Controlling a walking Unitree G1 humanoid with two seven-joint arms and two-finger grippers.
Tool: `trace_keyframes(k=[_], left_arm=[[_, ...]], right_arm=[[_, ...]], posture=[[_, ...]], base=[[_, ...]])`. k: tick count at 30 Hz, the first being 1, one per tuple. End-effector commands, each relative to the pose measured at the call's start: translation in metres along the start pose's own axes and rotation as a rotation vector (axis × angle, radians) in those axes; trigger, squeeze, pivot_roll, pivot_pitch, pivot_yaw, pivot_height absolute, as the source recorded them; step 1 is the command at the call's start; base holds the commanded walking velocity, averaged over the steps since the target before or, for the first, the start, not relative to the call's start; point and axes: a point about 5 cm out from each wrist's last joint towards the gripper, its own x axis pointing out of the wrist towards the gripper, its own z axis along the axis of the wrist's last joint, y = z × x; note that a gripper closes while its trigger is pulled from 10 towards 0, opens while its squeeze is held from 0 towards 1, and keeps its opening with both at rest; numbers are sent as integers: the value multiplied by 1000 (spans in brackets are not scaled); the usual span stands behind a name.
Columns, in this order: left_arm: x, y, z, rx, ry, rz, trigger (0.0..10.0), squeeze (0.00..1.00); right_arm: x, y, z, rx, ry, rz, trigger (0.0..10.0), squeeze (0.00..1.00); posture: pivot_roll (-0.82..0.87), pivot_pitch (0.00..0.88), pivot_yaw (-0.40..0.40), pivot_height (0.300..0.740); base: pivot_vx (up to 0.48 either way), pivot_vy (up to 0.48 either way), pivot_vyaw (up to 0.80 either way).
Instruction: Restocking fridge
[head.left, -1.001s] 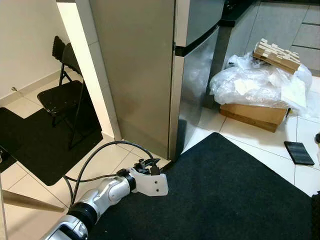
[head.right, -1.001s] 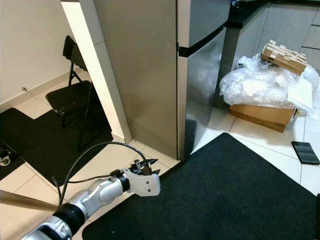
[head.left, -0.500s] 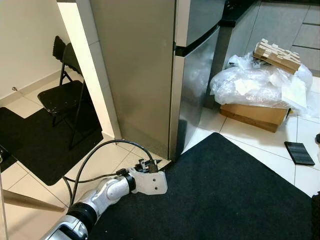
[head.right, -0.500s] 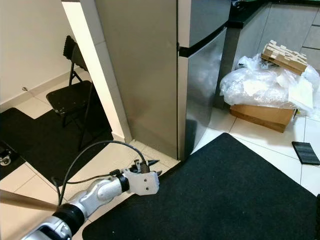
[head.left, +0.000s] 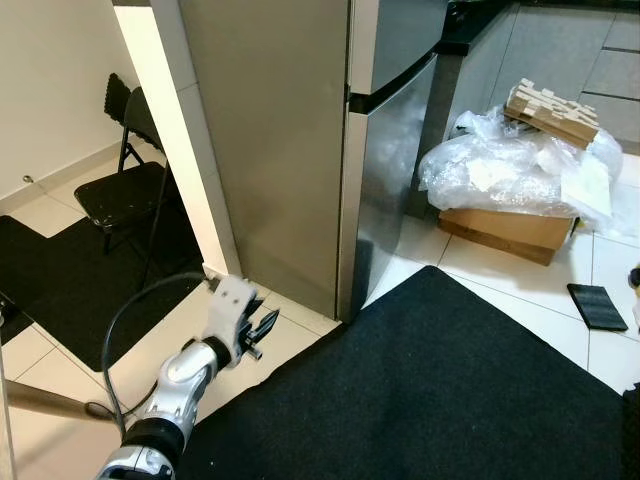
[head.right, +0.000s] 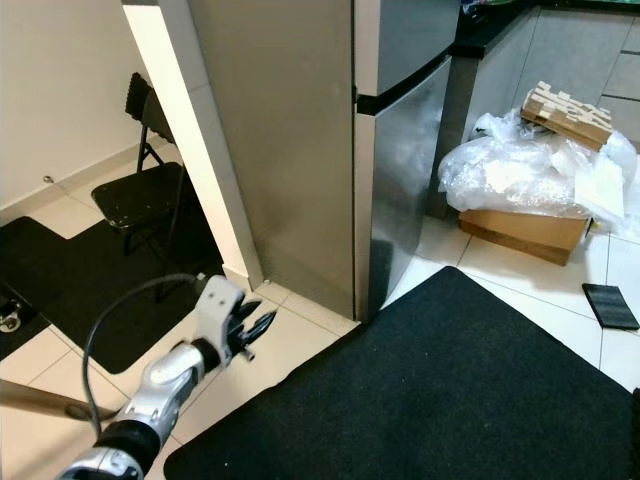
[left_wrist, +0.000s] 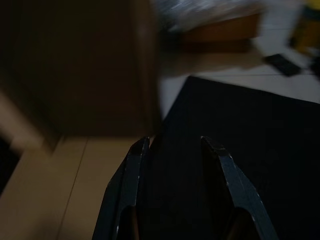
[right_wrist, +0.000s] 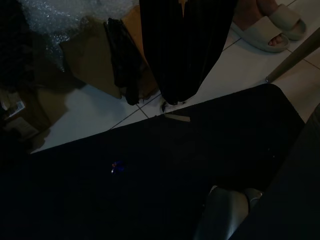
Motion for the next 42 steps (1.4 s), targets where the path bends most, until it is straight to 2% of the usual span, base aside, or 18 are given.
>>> trace_keyframes(k=[1,3,4,6,7,8,9,11,12,13,14,15,17,19,22,27,30,42], left_arm=[[-5,0,-13,-85,29,36,10000,0],[-19,0,-41,-191,129,81,10000,0],[-19,0,-41,-191,129,81,10000,0],[-41,-2,-75,-270,294,144,10000,0],[-41,-2,-75,-270,294,144,10000,0],[-53,-4,-89,-277,371,180,10000,0],[-53,-4,-89,-277,371,180,10000,0],[-71,-6,-107,-305,458,243,10000,0],[-71,-6,-107,-305,458,243,10000,0],[-85,-8,-119,-322,513,306,10000,0],[-85,-8,-119,-322,513,306,10000,0],[-98,-11,-130,-365,556,360,10000,0],[-110,-16,-140,-404,593,403,10000,0],[-110,-16,-140,-404,593,403,10000,0],[-131,-32,-158,-505,678,438,10000,0],[-134,-33,-159,-516,658,458,10000,0],[-135,-34,-161,-537,673,479,10000,0],[-137,-40,-165,-624,715,447,10000,0]], right_arm=[[1,6,5,9,-22,19,10000,0],[1,5,9,3,-32,16,10000,0],[1,5,9,3,-32,16,10000,0],[1,3,11,-5,-38,12,10000,0],[1,3,11,-5,-38,12,10000,0],[0,2,12,-11,-41,10,10000,0],[0,2,12,-11,-41,10,10000,0],[0,-1,12,-7,-46,7,10000,0],[0,-1,12,-7,-46,7,10000,0],[0,-3,12,-4,-49,3,10000,0],[0,-3,12,-4,-49,3,10000,0],[0,-5,12,-5,-54,-4,10000,0],[0,-7,12,-17,-57,-21,10000,0],[0,-7,12,-17,-57,-21,10000,0],[0,-3,19,-37,-82,-37,10000,0],[0,-3,22,-44,-94,-34,10000,0],[-1,-5,33,32,-146,-24,10000,0],[-3,-10,54,150,-228,11,10000,0]], posture=[[-1,0,61,740],[-8,0,52,740],[-8,0,52,740],[-17,0,40,740],[-17,0,40,740],[-17,0,40,740],[-17,0,40,740],[-22,0,34,740],[-22,0,34,740],[-17,0,37,740],[-17,0,37,740],[-22,0,35,740],[-28,0,33,740],[-28,0,33,740],[-25,0,14,740],[-40,0,15,740],[-36,0,7,740],[-29,0,10,740]], base=[[0,0,0],[0,0,0],[0,0,0],[0,0,0],[0,0,0],[0,0,0],[0,0,0],[0,0,0],[0,0,0],[0,0,0],[0,0,0],[0,0,0],[0,0,0],[0,0,0],[0,0,0],[0,0,0],[0,0,0],[0,0,0]])
